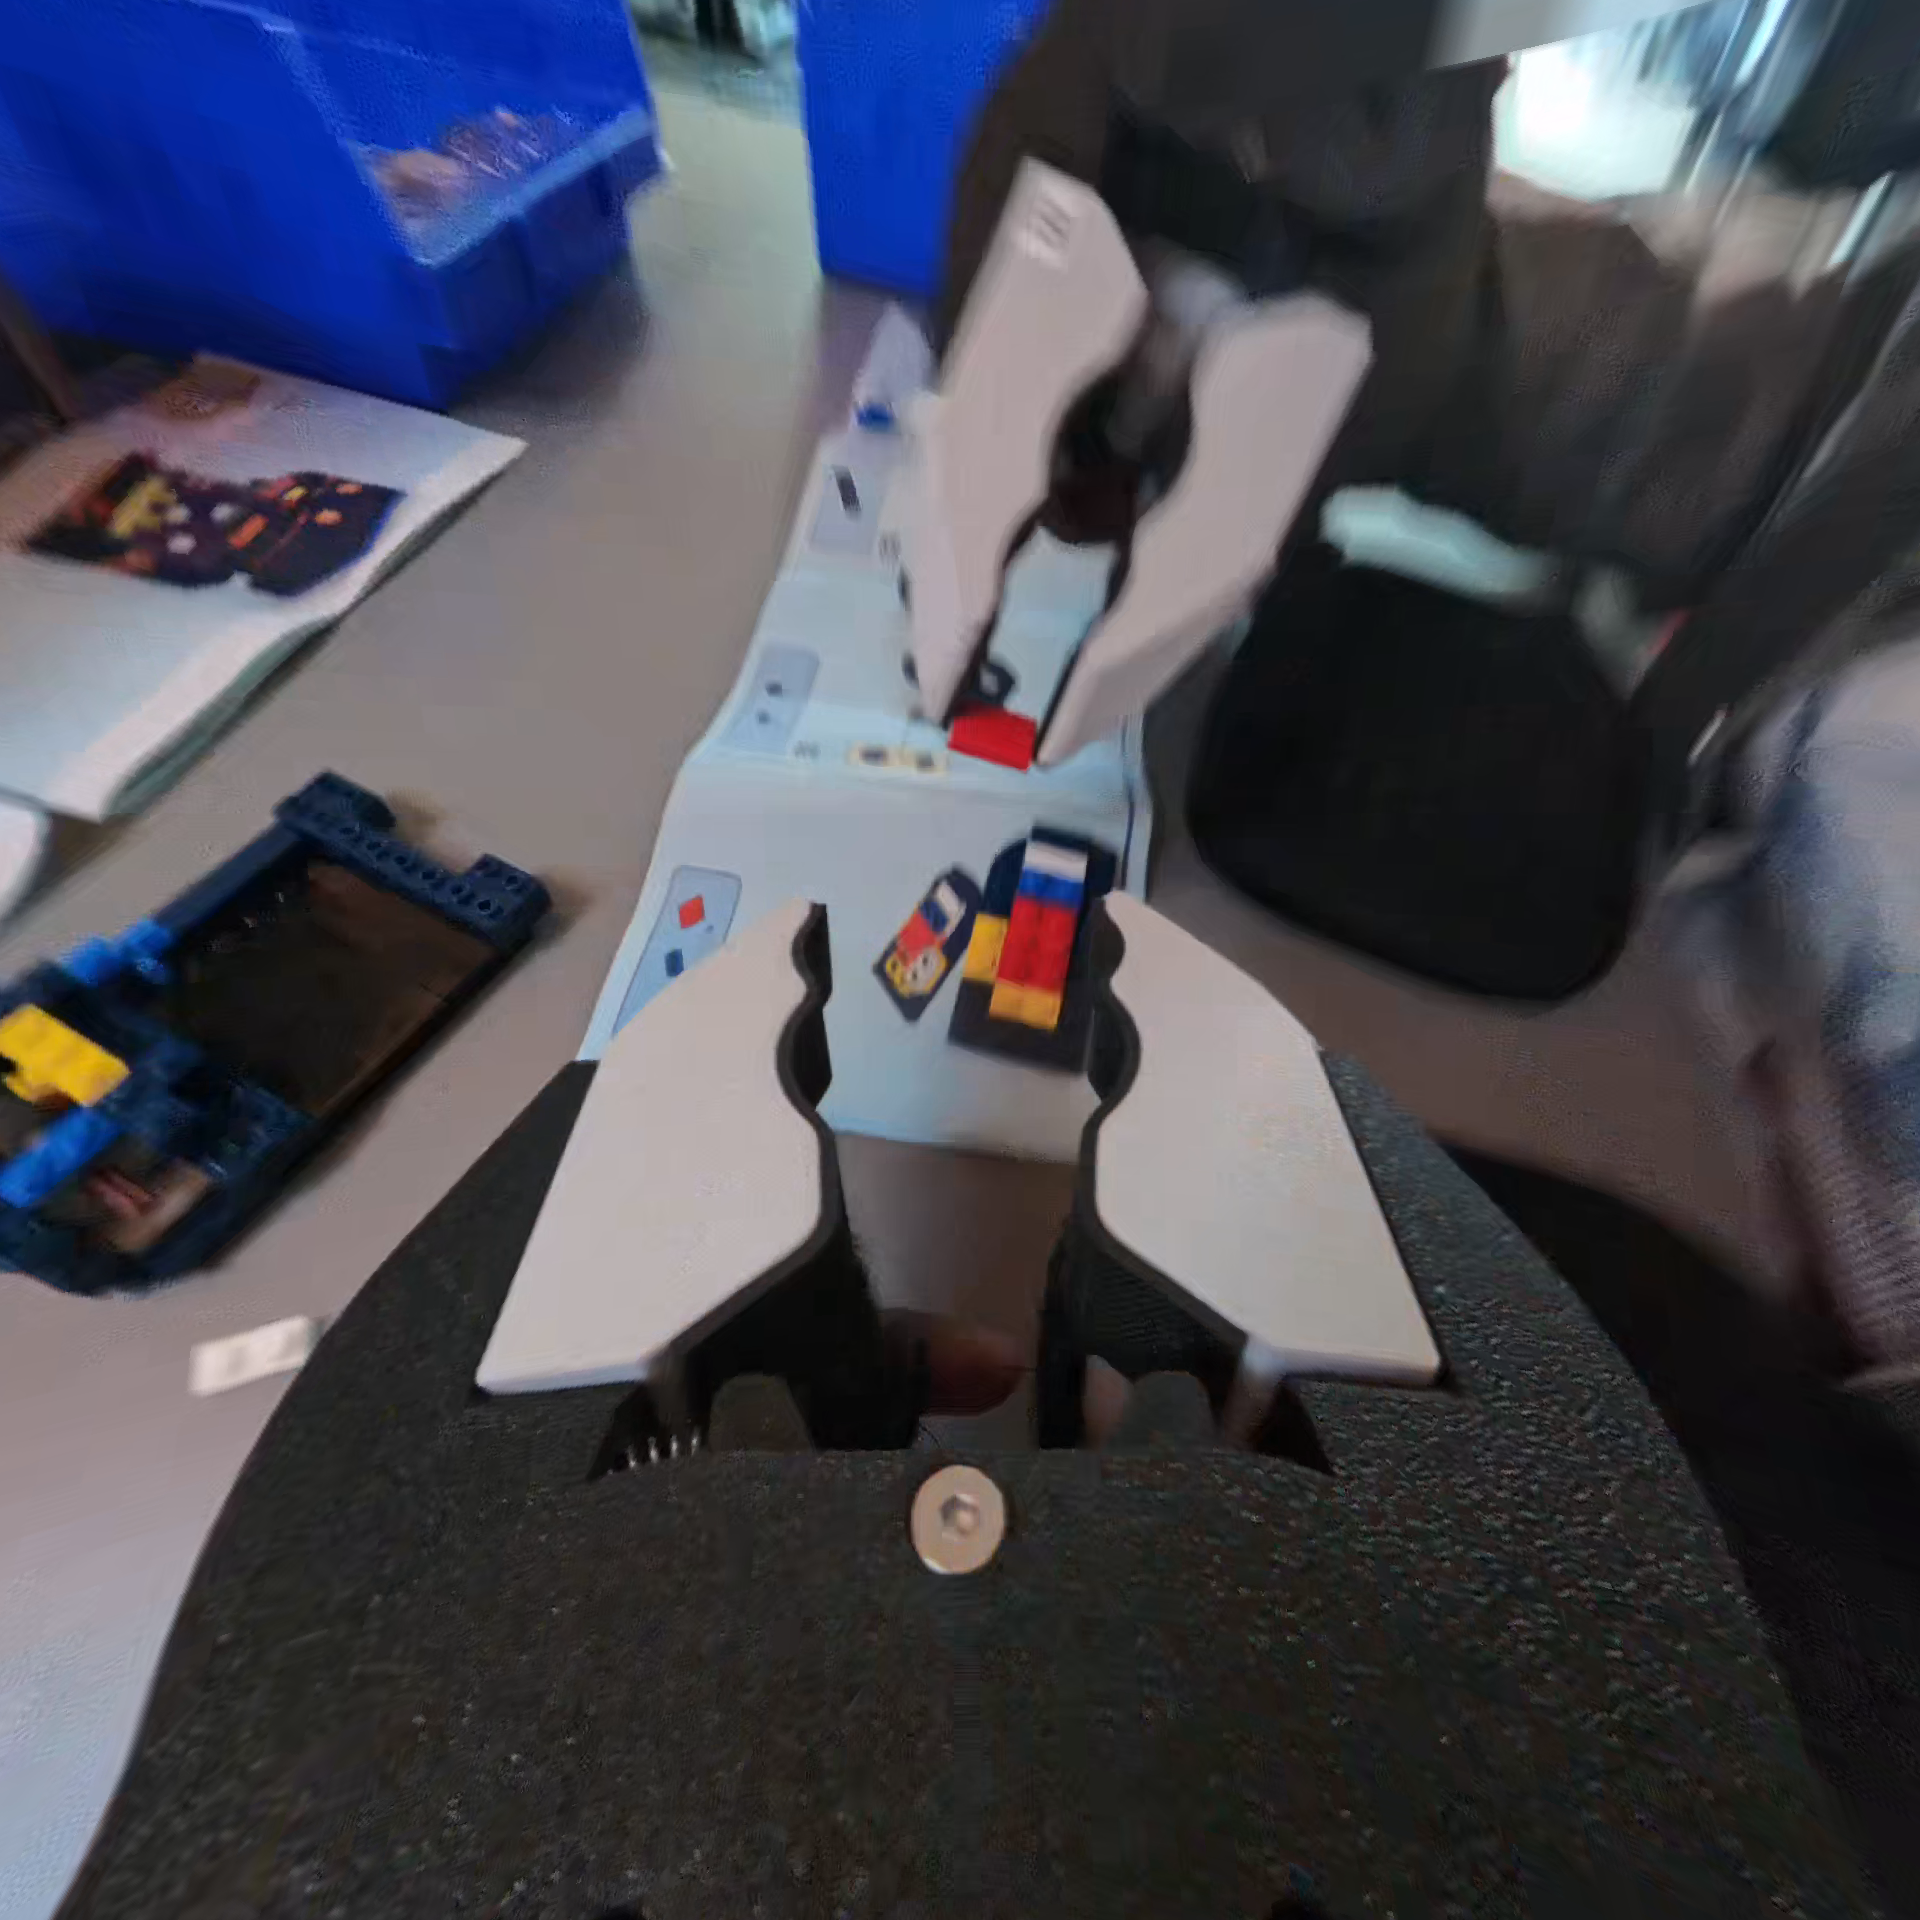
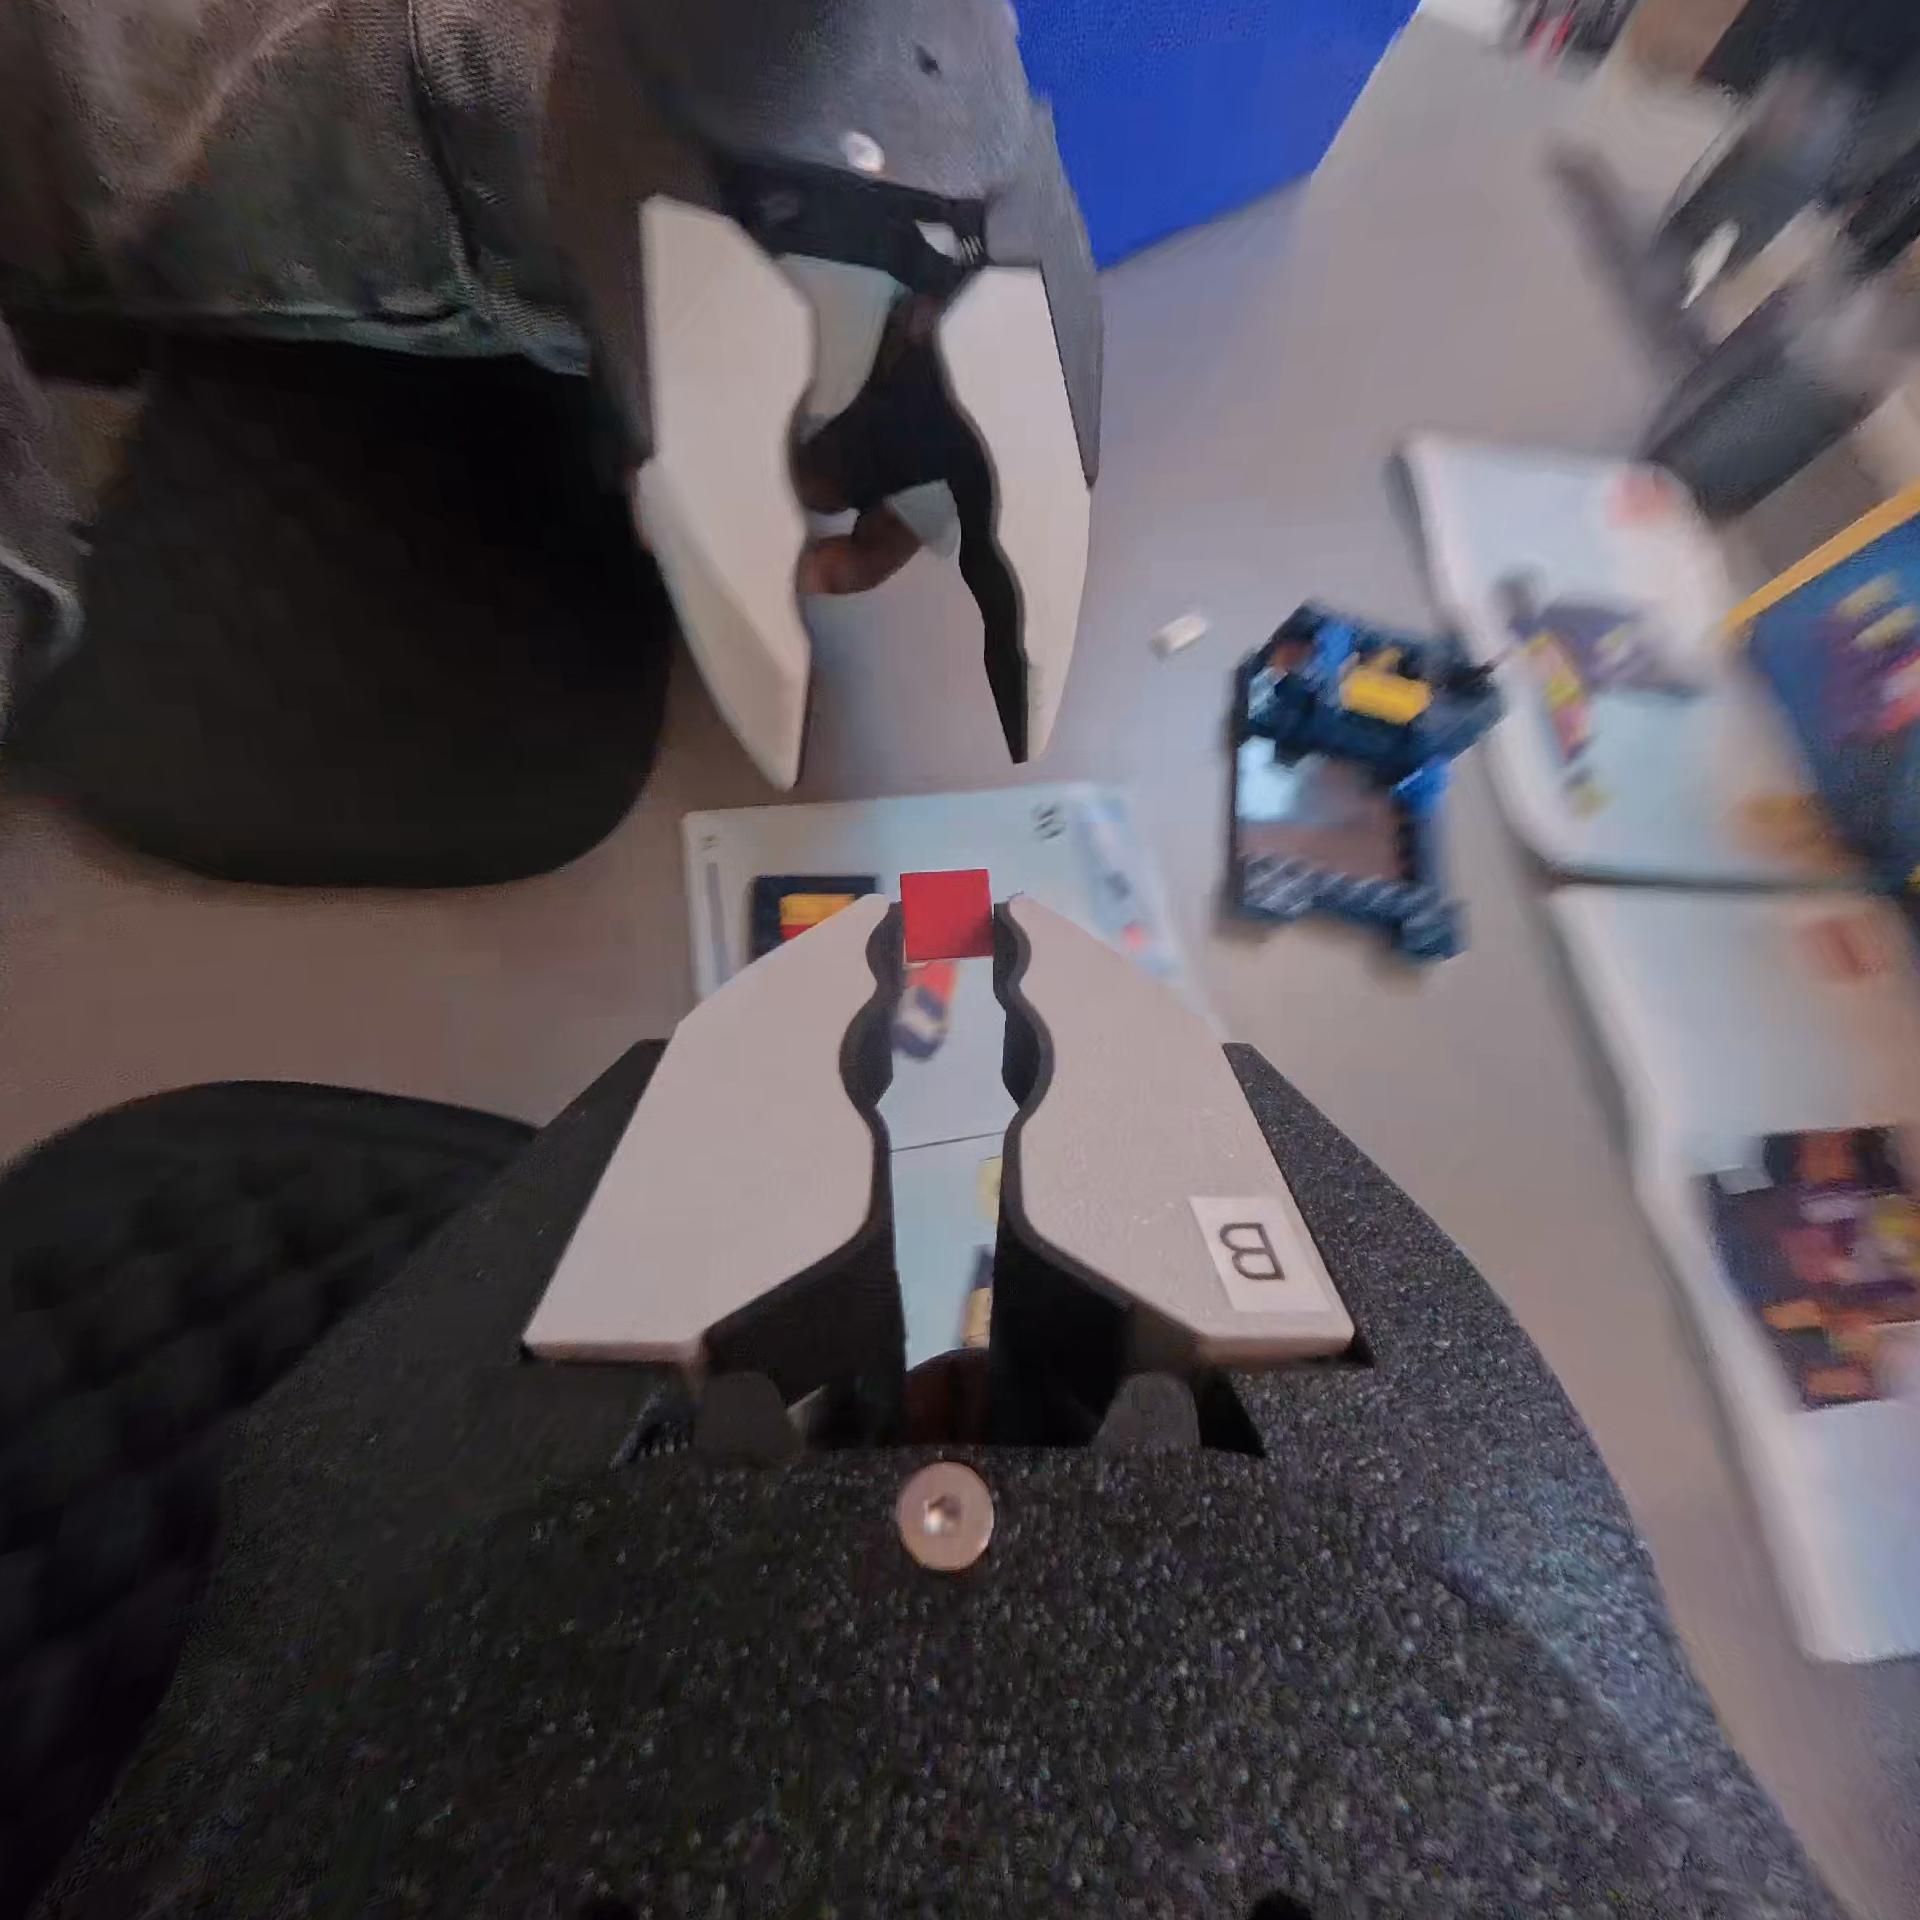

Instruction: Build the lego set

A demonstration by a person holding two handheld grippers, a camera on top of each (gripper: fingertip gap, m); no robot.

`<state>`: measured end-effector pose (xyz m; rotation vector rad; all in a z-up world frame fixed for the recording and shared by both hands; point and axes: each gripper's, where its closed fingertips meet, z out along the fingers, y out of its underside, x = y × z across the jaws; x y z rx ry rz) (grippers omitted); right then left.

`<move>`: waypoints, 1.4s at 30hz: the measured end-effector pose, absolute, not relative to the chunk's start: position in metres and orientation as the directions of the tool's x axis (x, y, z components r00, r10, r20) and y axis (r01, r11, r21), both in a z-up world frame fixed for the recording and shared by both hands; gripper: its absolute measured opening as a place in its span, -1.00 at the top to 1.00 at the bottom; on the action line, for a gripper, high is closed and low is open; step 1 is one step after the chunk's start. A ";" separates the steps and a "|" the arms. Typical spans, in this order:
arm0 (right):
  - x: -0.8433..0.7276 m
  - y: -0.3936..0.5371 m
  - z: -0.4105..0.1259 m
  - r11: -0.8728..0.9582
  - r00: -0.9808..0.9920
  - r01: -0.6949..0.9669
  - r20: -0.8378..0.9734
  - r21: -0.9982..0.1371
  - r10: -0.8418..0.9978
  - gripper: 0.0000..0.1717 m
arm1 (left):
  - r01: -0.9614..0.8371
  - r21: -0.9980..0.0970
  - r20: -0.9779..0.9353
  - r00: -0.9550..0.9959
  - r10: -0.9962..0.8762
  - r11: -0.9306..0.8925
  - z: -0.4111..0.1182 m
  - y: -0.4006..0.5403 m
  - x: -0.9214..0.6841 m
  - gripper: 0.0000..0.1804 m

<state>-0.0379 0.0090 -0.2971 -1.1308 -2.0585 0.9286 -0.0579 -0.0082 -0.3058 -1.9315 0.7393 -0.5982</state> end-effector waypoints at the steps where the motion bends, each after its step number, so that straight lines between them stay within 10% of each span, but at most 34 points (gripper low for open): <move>1: -0.034 0.005 -0.305 0.348 -0.453 0.494 0.106 -0.796 0.885 0.81 | -0.378 -0.870 -0.021 0.671 -0.741 -0.318 -0.317 -0.012 -0.052 0.46; 12: -0.034 -0.008 -0.344 0.422 -0.430 0.656 0.149 -0.626 0.891 0.81 | -0.574 -0.748 -0.121 0.611 -0.782 -0.333 -0.354 -0.015 -0.042 0.65; 34: -0.033 -0.010 -0.343 0.339 -0.387 0.686 0.071 -0.644 0.919 0.70 | -0.572 -0.747 -0.115 0.614 -0.781 -0.339 -0.354 -0.015 -0.042 0.65; 42: -0.037 -0.014 -0.343 0.338 -0.408 0.688 0.043 -0.642 0.912 1.00 | -0.571 -0.747 -0.112 0.614 -0.781 -0.341 -0.354 -0.015 -0.042 0.66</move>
